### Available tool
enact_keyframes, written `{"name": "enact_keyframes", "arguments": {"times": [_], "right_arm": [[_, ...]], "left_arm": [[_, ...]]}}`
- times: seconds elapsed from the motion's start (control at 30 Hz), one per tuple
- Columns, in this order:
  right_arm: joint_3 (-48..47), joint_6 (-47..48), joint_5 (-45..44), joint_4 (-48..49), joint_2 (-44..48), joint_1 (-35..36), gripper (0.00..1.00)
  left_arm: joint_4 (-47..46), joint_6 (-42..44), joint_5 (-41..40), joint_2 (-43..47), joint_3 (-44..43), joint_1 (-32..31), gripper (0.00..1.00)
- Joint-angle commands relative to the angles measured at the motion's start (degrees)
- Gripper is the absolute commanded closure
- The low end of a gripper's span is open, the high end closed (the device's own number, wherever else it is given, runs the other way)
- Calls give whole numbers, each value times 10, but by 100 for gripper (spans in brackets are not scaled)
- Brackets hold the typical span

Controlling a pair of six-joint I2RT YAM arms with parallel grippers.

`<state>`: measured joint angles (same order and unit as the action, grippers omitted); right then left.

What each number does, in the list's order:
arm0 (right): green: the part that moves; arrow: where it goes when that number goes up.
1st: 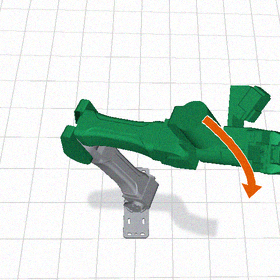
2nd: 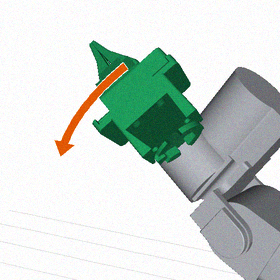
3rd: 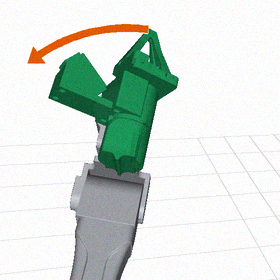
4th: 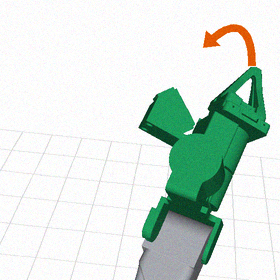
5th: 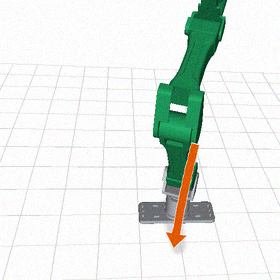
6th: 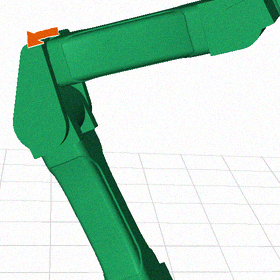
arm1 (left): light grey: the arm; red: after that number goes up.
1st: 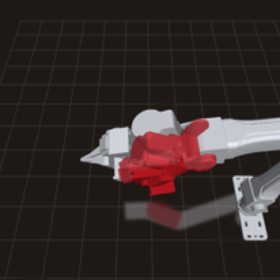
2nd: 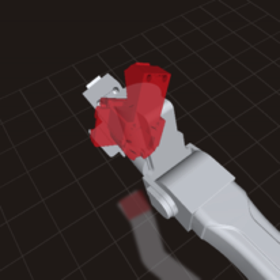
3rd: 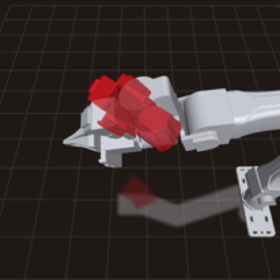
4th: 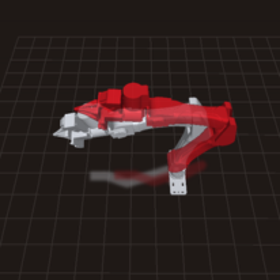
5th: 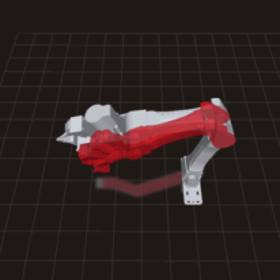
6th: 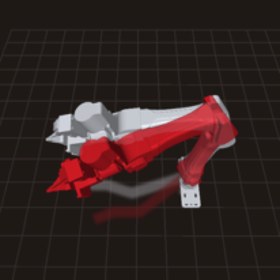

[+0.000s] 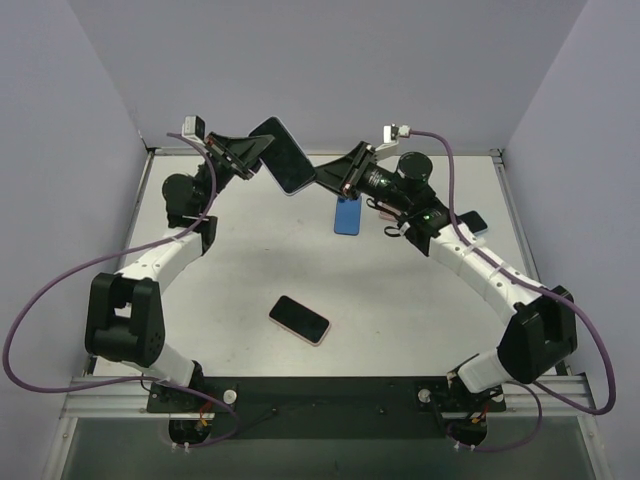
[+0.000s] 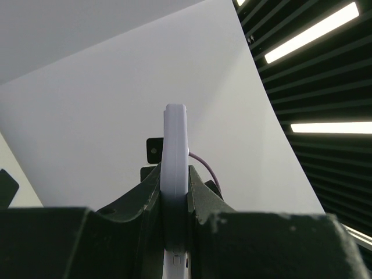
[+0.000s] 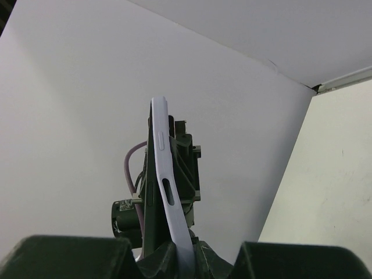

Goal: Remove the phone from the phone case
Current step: Remove the phone case from the phone.

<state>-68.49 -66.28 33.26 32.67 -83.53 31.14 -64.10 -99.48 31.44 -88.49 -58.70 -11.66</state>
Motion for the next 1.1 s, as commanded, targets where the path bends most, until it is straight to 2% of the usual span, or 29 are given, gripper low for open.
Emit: {"name": "enact_keyframes", "arguments": {"times": [0.0,0.3,0.37,0.4,0.5,0.63,0.73,0.77,0.87,1.07], "right_arm": [[-26,-1,58,-36,-56,31,83],[-77,-23,69,-13,-82,25,82],[-76,-31,78,2,-85,23,87],[-71,-36,83,10,-84,22,100],[-33,-38,77,26,-60,10,100],[30,12,21,-42,-1,-14,100],[77,49,-6,-93,51,-48,100],[94,65,-13,-106,71,-56,100],[116,102,-19,-147,111,-93,100],[109,226,-94,-317,166,-113,100]], "left_arm": [[-76,-16,60,47,-12,-71,100],[-42,10,93,45,-12,-91,100],[-32,13,107,39,-15,-95,100],[-26,17,111,35,-16,-95,100],[12,43,131,33,-12,-93,100],[125,113,156,23,-5,-92,100],[217,177,160,17,-2,-93,76],[234,190,161,16,0,-93,48],[290,227,164,10,5,-94,11],[346,281,164,-13,21,-90,9]]}}
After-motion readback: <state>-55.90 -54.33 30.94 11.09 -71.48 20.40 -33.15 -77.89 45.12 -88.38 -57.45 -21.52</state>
